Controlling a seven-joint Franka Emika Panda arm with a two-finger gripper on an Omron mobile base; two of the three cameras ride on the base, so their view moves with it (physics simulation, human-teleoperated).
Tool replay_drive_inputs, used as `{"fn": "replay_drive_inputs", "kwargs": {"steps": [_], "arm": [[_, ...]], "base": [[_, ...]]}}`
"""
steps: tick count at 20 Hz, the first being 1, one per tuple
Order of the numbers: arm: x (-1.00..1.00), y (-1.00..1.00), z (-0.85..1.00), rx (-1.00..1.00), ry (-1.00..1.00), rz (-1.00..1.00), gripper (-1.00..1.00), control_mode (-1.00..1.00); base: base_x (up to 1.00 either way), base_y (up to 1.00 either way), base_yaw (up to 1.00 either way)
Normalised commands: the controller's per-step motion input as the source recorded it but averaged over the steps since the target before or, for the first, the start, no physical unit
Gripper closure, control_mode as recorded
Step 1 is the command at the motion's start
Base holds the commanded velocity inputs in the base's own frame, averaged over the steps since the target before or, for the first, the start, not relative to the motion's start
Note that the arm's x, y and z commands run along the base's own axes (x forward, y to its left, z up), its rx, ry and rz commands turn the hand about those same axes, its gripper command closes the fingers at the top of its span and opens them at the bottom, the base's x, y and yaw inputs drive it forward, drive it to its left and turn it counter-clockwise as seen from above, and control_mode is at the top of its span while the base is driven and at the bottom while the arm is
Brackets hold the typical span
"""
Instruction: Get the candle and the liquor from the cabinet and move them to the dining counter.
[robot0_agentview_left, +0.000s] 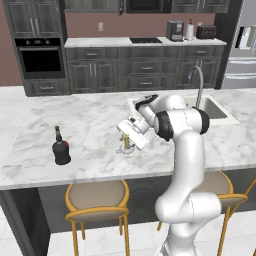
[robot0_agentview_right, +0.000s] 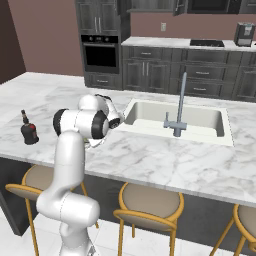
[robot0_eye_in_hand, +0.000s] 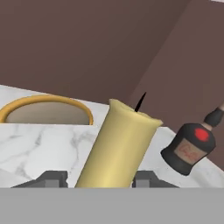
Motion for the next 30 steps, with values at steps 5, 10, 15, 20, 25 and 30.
{"fn": "replay_drive_inputs", "kwargs": {"steps": [5, 10, 15, 20, 25, 30], "arm": [[0.24, -0.16, -0.23, 0.21, 0.00, 0.00, -1.00, -1.00], [0.19, -0.03, -0.16, 0.16, 0.00, 0.01, -1.00, -1.00], [0.07, -0.01, -0.03, 0.10, -0.05, 0.05, -1.00, -1.00], [0.01, 0.02, 0.00, 0.00, -0.09, 0.06, -1.00, -1.00], [0.00, -0.06, 0.04, 0.00, -0.03, 0.06, -1.00, -1.00], [0.04, -0.22, 0.01, 0.01, 0.01, 0.03, -1.00, -1.00]], "base": [[0.00, 0.00, 0.00], [0.00, 0.00, 0.00], [0.00, 0.00, 0.00], [0.00, 0.00, 0.00], [0.00, 0.00, 0.00], [0.00, 0.00, 0.00]]}}
